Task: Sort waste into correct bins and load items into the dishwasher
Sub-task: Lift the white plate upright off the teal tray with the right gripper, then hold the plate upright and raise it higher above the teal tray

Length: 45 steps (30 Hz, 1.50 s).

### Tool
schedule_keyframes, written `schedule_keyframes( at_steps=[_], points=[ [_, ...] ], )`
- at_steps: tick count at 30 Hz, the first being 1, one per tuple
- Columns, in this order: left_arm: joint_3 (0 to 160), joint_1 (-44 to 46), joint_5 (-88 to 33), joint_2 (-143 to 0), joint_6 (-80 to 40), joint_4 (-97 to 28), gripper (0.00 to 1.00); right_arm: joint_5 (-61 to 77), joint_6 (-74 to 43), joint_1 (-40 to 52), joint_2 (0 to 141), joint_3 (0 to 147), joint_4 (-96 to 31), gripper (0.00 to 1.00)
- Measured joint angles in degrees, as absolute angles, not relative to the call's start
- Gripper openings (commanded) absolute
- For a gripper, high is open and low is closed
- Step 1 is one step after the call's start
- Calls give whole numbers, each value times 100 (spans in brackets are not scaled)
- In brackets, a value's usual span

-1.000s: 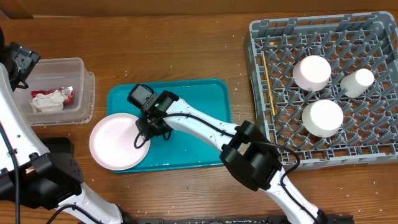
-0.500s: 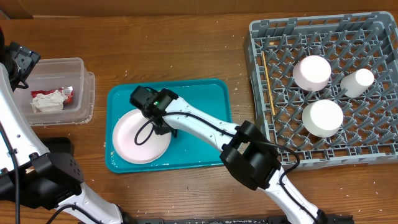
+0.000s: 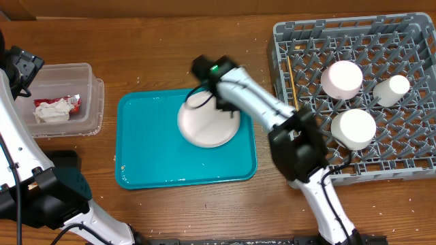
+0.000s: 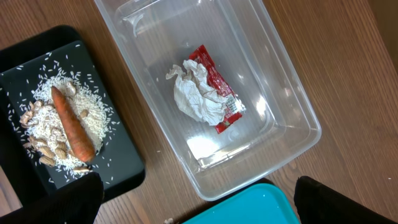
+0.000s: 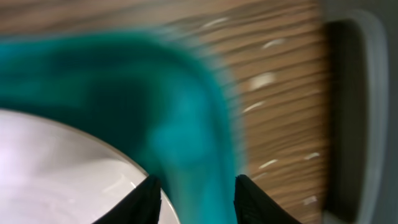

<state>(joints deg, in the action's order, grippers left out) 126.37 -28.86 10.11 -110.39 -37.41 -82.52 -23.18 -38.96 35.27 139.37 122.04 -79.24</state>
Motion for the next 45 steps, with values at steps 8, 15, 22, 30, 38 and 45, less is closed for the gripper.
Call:
schedule_keyframes(
  at_steps=[8, 15, 22, 30, 38, 45],
  points=[
    [12637, -2886, 1011, -11039, -3741, -8252, 100, -1678, -3533, 3103, 13865, 12204, -7695, 38],
    [12637, -2886, 1011, -11039, -3741, -8252, 100, -1022, -3085, 3564, 13404, 12204, -7456, 54],
    [12637, -2886, 1011, -11039, -3741, -8252, 100, -598, -2558, 4108, 13128, 12215, -7017, 74],
    [12637, -2886, 1011, -11039, -3741, -8252, 100, -410, -2222, 4637, 13172, 11955, -6152, 72],
    [12637, -2886, 1011, -11039, -3741, -8252, 100, -515, -2158, 4840, 13371, 11592, -5828, 69],
    [12637, -2886, 1011, -11039, -3741, -8252, 100, -996, -2381, 4775, 13380, 11598, -6425, 62]
  ],
)
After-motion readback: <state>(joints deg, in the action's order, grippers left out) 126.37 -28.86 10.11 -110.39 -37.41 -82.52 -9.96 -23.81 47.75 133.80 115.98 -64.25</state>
